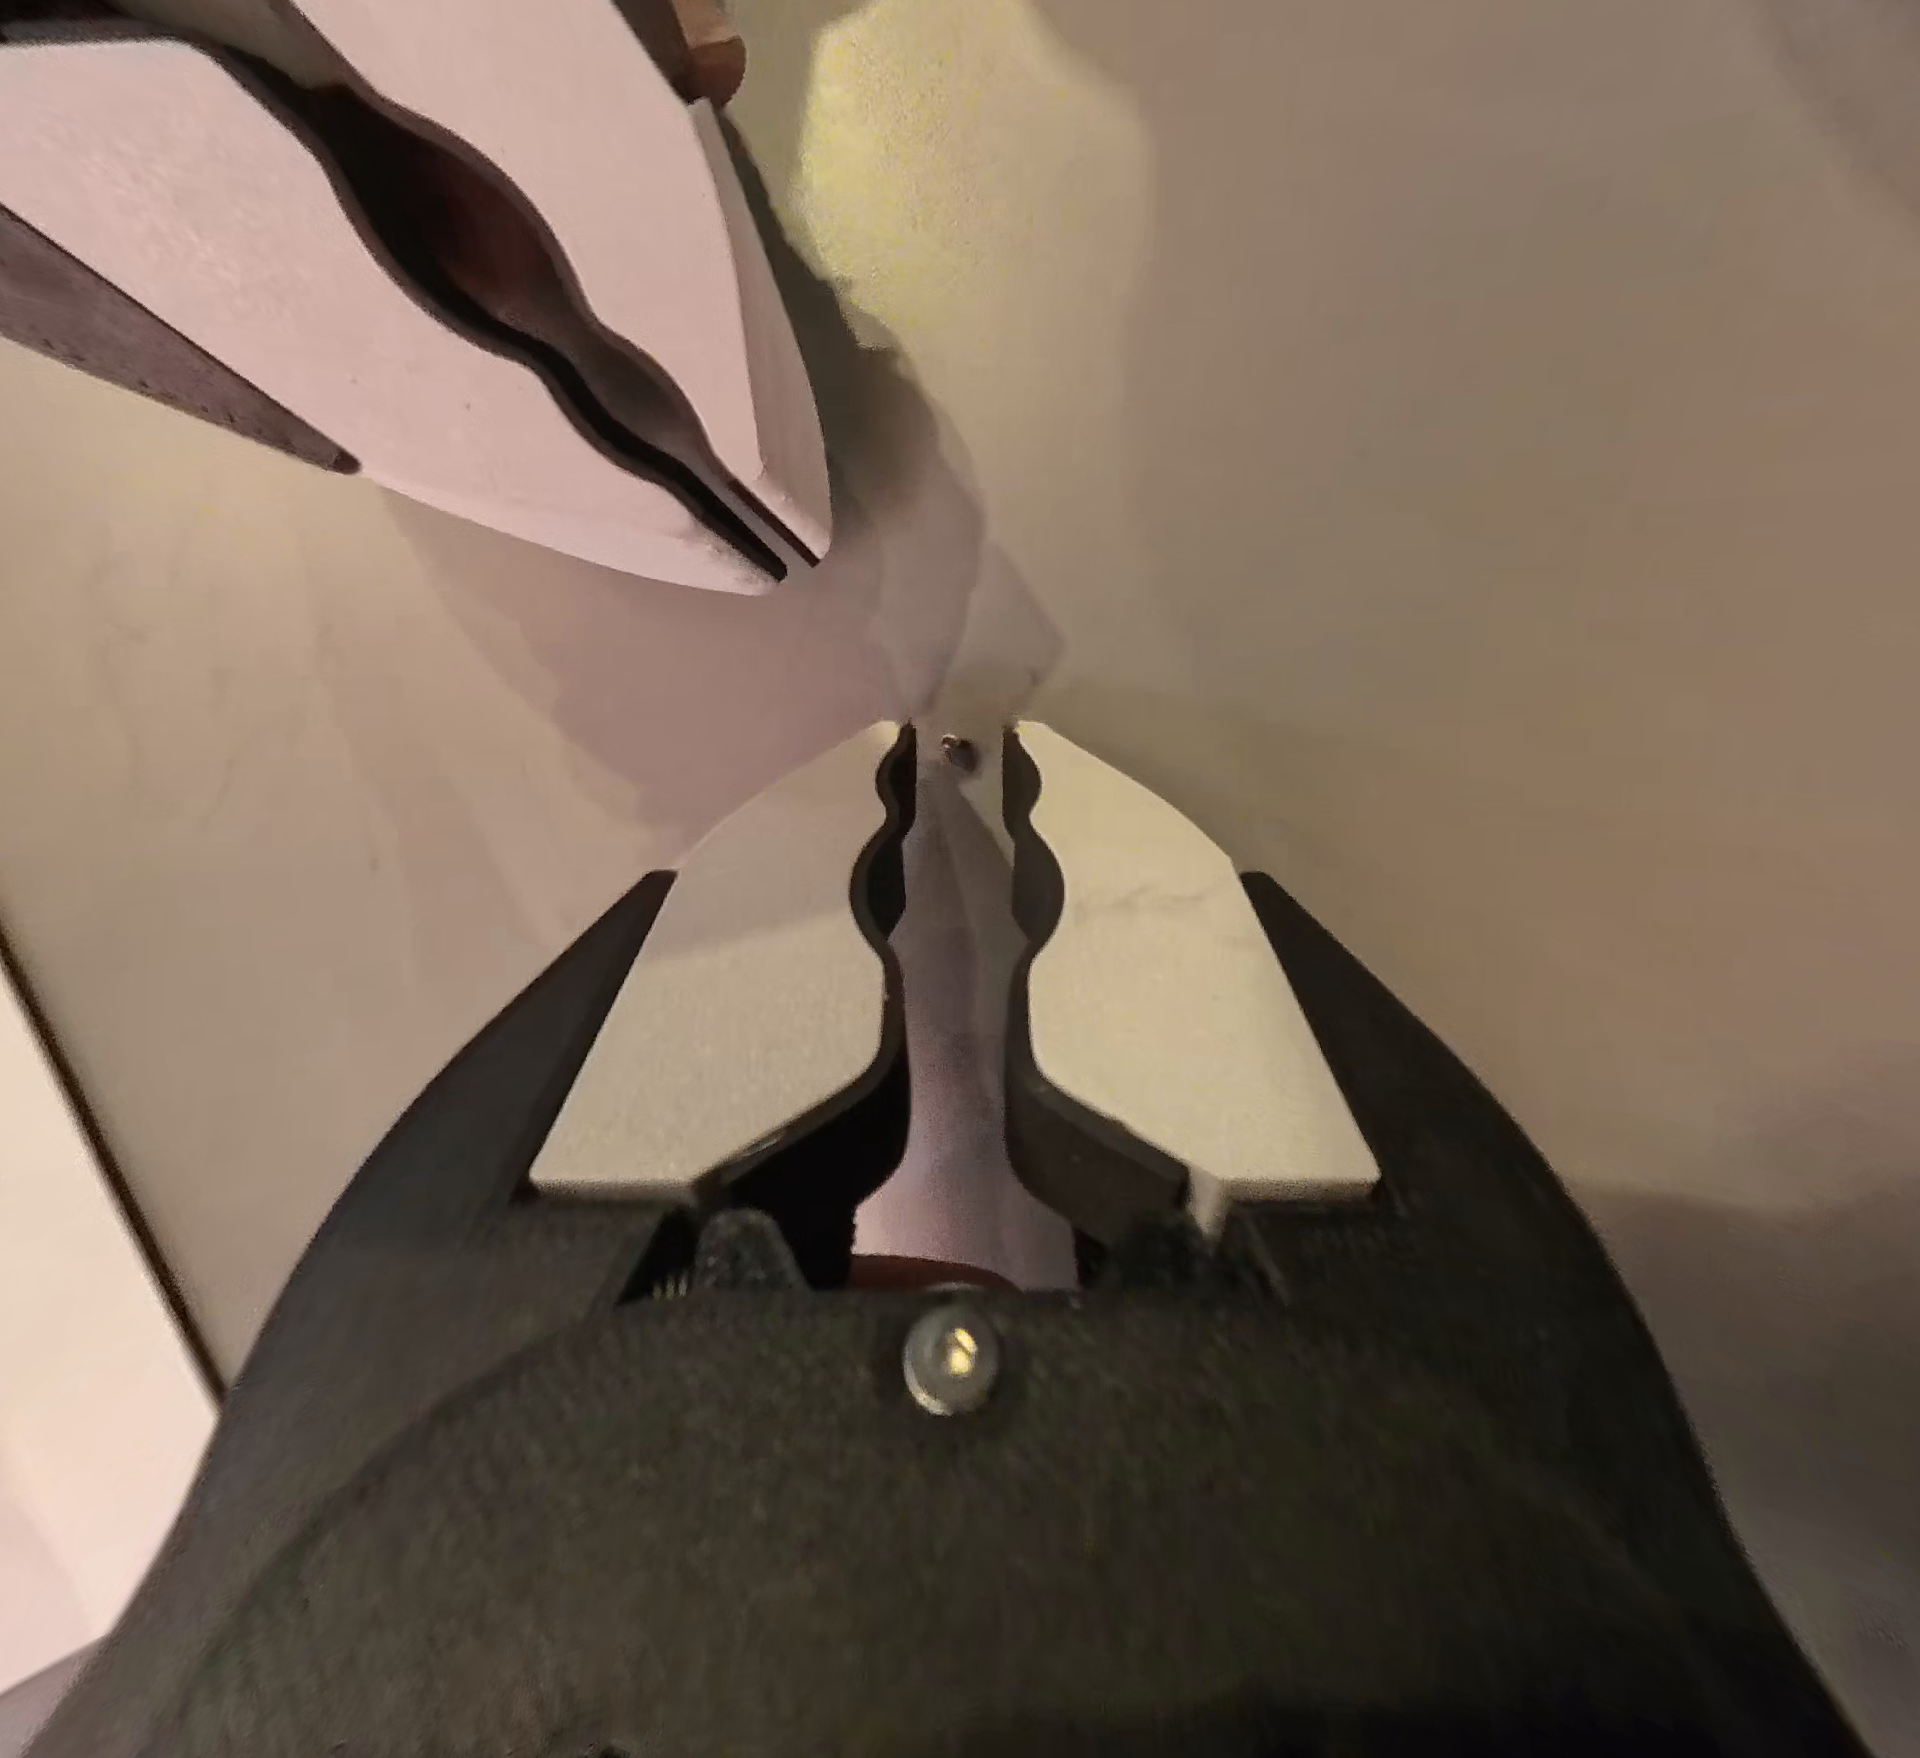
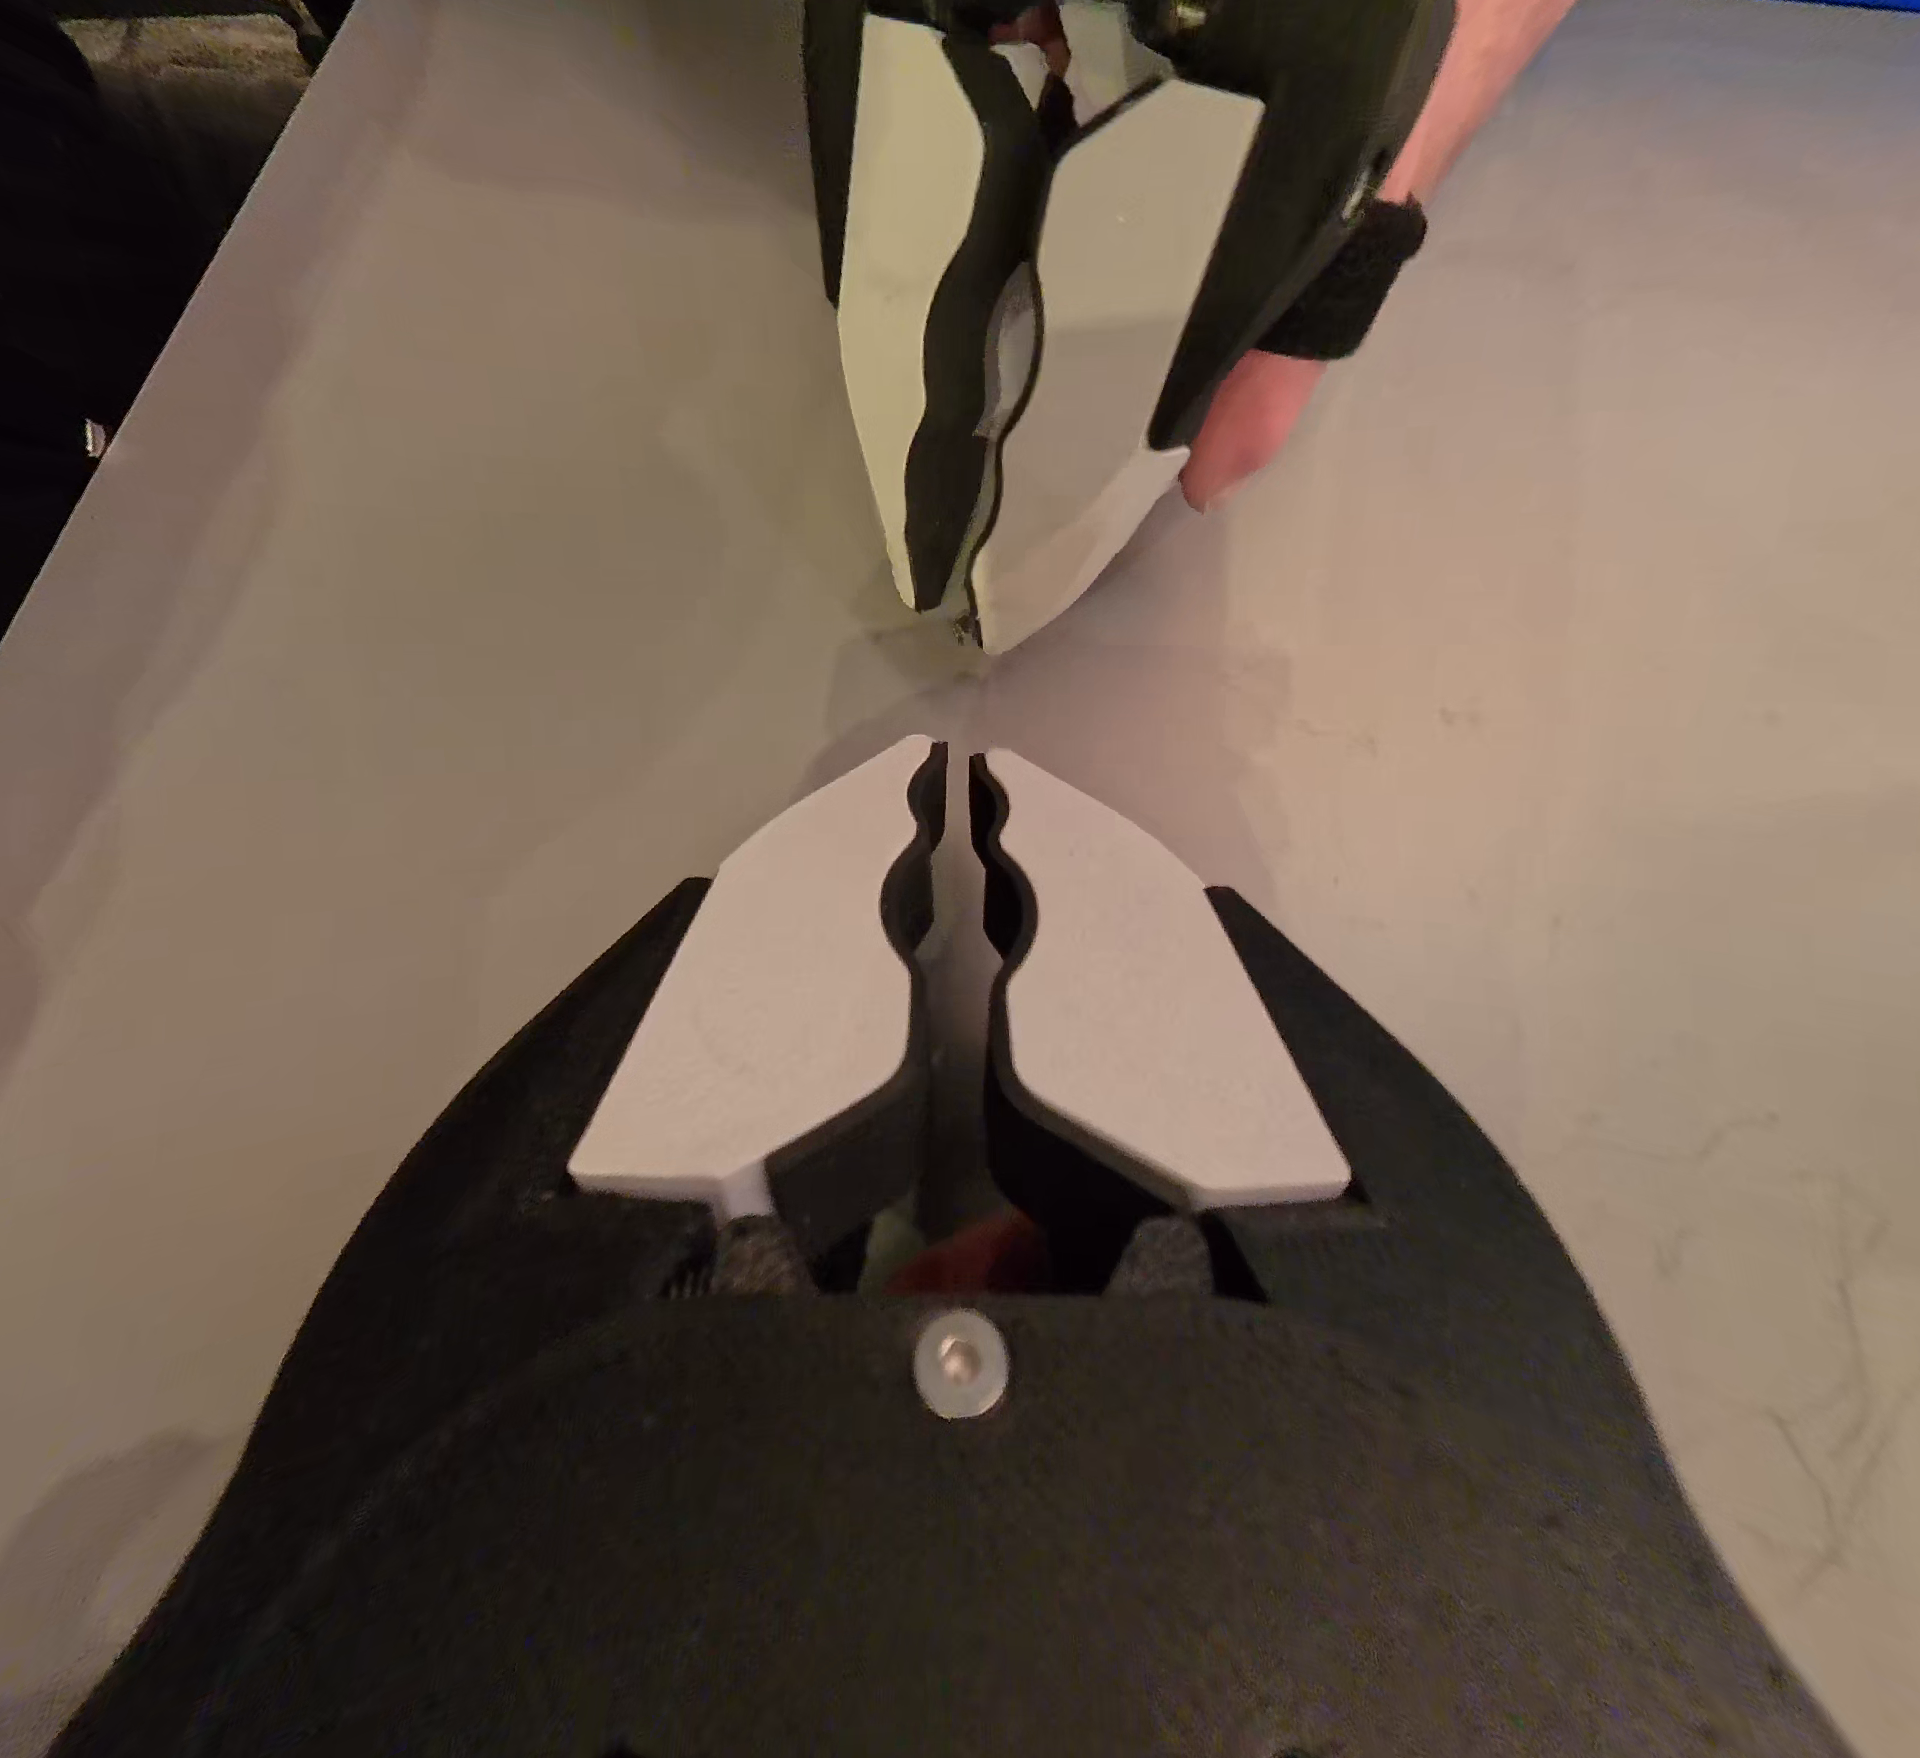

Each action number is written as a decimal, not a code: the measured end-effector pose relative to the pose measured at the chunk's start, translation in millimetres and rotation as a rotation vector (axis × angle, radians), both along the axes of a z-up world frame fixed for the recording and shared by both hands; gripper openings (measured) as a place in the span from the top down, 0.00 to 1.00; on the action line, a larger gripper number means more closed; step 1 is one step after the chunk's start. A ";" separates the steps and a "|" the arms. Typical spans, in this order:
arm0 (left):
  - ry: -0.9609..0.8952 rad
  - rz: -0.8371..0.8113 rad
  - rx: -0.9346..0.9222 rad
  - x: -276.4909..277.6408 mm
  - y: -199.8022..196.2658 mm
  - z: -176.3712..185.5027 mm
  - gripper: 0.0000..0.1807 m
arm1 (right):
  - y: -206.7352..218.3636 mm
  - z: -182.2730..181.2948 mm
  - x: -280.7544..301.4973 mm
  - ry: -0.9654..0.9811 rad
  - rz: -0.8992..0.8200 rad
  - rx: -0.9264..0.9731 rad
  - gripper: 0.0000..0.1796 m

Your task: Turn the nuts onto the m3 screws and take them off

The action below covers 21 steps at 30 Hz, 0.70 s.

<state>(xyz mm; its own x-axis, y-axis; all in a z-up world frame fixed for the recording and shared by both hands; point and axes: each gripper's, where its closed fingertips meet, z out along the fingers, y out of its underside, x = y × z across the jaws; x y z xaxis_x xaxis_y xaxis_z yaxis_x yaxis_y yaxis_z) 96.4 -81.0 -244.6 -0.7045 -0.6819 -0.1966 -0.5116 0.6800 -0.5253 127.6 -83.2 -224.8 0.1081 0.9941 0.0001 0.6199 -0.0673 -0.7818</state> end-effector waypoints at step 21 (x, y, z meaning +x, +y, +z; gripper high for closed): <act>0.137 -0.126 -0.213 1.5 0.4 -2.2 0.95 | -0.7 2.6 1.9 0.026 0.004 -0.009 0.99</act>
<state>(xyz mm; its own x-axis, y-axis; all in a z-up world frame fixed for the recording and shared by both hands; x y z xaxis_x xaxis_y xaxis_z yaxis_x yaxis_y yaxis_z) 97.9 -80.6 -246.8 -0.7962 -0.6033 0.0445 -0.5063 0.6243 -0.5948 129.6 -83.9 -222.2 0.1042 0.9945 -0.0113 0.5996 -0.0718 -0.7971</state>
